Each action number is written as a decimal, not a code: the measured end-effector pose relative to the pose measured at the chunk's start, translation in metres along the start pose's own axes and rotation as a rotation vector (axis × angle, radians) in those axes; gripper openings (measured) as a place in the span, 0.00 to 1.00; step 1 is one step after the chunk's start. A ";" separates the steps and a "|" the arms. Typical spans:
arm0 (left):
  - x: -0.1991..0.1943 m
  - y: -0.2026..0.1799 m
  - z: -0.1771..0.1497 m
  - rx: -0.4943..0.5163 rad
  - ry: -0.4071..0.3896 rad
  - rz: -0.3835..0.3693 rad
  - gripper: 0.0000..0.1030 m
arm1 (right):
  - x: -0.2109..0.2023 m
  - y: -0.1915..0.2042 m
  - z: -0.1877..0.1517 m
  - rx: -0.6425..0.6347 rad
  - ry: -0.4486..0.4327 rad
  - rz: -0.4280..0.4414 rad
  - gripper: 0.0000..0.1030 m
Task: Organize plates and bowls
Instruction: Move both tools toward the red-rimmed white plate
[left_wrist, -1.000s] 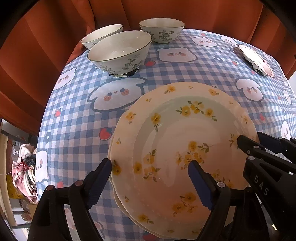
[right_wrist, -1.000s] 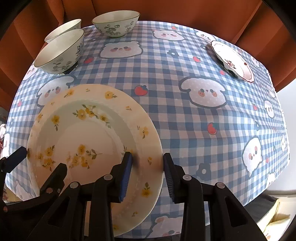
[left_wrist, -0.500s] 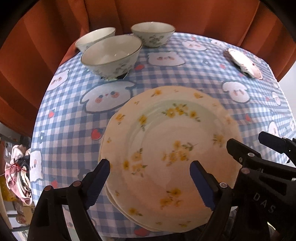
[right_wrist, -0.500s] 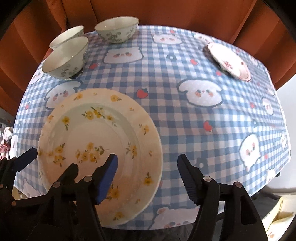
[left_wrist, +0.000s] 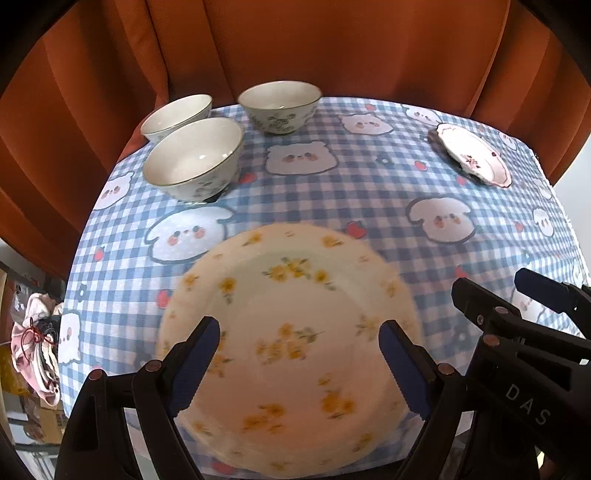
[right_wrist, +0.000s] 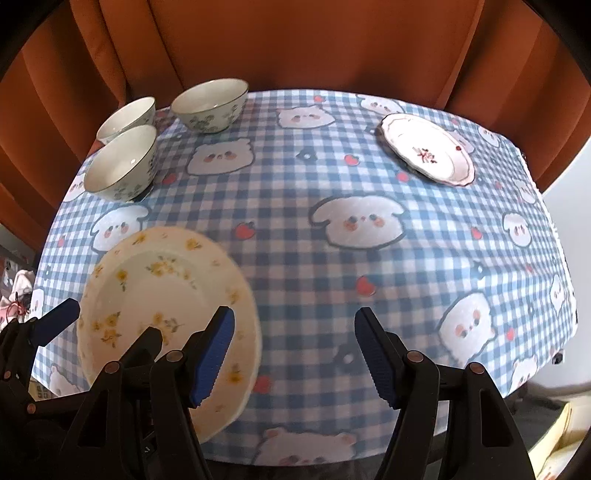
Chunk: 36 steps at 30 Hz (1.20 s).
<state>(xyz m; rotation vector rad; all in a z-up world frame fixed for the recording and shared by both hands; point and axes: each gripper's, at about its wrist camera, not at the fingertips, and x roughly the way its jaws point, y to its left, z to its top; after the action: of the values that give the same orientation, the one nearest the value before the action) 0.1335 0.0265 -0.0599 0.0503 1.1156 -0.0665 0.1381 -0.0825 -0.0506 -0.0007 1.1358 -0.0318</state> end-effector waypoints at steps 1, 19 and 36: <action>-0.001 -0.007 0.002 -0.001 -0.007 0.007 0.86 | -0.001 -0.006 0.001 0.001 -0.003 0.006 0.69; 0.010 -0.141 0.051 -0.081 -0.050 0.053 0.85 | 0.009 -0.145 0.049 -0.044 -0.059 0.035 0.76; 0.051 -0.238 0.132 -0.067 -0.099 0.106 0.84 | 0.054 -0.247 0.118 -0.031 -0.120 0.072 0.78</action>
<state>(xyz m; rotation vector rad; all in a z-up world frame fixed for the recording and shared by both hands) 0.2550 -0.2217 -0.0499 0.0458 1.0141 0.0624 0.2613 -0.3322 -0.0456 0.0107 1.0152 0.0494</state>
